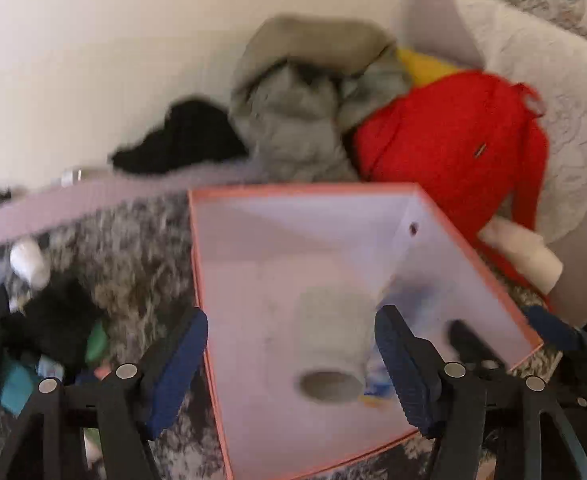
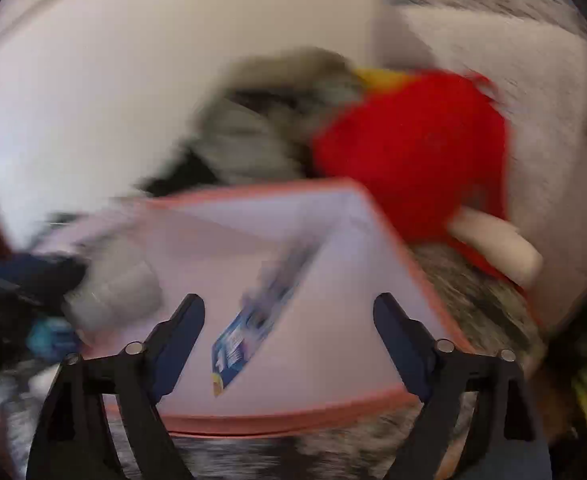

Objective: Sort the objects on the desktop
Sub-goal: 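Carry the grey cup and battery pack over the pink box and open both grippers, then grasp the white pill bottle with the left gripper while the right gripper grasps the blue figurine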

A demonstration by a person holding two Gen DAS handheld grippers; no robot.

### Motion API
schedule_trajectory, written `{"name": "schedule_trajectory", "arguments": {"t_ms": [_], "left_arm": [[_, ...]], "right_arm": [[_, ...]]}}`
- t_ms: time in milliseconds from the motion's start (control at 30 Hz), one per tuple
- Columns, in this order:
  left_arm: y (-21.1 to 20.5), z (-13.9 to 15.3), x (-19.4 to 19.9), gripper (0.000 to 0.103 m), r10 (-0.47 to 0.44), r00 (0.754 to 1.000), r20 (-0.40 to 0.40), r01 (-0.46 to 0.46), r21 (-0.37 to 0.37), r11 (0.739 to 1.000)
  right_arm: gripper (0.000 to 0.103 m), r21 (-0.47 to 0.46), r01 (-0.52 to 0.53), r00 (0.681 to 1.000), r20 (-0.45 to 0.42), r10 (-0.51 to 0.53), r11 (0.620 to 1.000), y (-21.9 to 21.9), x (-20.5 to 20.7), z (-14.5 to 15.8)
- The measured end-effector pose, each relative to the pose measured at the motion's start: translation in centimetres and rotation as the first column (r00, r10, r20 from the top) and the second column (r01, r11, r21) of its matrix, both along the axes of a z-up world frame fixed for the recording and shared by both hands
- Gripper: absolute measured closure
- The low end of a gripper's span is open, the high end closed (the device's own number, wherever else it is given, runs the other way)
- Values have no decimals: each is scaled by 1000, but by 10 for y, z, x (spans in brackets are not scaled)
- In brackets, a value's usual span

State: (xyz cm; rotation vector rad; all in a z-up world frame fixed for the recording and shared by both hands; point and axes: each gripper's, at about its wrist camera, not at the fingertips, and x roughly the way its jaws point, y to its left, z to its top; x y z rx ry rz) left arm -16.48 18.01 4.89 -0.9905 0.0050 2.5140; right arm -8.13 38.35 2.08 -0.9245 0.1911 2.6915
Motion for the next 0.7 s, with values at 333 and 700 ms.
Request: {"name": "schedule_trajectory", "arguments": {"t_ms": [333, 700], "left_arm": [[-195, -94, 35, 9, 351, 922, 163, -359, 18, 933], [-190, -166, 7, 9, 345, 894, 288, -329, -103, 939]], "right_arm": [[9, -92, -313, 932, -223, 287, 945, -83, 21, 24], [10, -248, -546, 798, 136, 587, 800, -244, -69, -65]]}}
